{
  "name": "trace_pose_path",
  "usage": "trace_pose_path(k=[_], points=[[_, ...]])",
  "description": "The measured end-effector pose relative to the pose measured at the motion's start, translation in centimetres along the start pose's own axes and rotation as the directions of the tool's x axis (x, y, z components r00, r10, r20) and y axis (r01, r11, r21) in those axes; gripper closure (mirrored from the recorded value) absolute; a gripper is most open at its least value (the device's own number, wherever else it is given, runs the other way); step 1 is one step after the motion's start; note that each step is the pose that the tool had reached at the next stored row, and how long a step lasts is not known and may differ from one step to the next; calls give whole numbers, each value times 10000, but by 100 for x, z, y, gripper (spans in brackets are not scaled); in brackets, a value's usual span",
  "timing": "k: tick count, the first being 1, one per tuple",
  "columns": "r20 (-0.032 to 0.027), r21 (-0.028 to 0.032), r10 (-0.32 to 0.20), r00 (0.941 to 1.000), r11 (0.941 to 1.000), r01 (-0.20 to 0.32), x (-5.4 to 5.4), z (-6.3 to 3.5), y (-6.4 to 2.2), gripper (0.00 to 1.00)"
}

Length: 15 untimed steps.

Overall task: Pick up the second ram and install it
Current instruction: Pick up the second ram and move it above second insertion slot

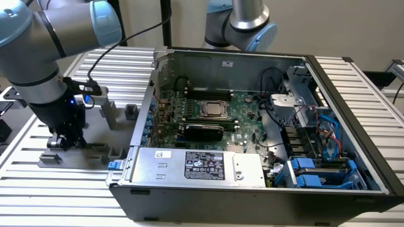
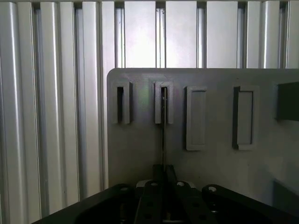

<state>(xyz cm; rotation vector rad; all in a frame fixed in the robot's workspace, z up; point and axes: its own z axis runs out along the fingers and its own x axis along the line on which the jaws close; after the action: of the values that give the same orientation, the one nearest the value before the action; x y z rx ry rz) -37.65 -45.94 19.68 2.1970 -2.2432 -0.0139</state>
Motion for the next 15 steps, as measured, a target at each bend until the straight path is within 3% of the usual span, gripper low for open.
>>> trace_pose_path(k=[6,15], points=[[1,1,1,10000,10000,-1,-1,-68,-5,87],[1,1,1,10000,10000,-1,-3,-457,-21,87]])
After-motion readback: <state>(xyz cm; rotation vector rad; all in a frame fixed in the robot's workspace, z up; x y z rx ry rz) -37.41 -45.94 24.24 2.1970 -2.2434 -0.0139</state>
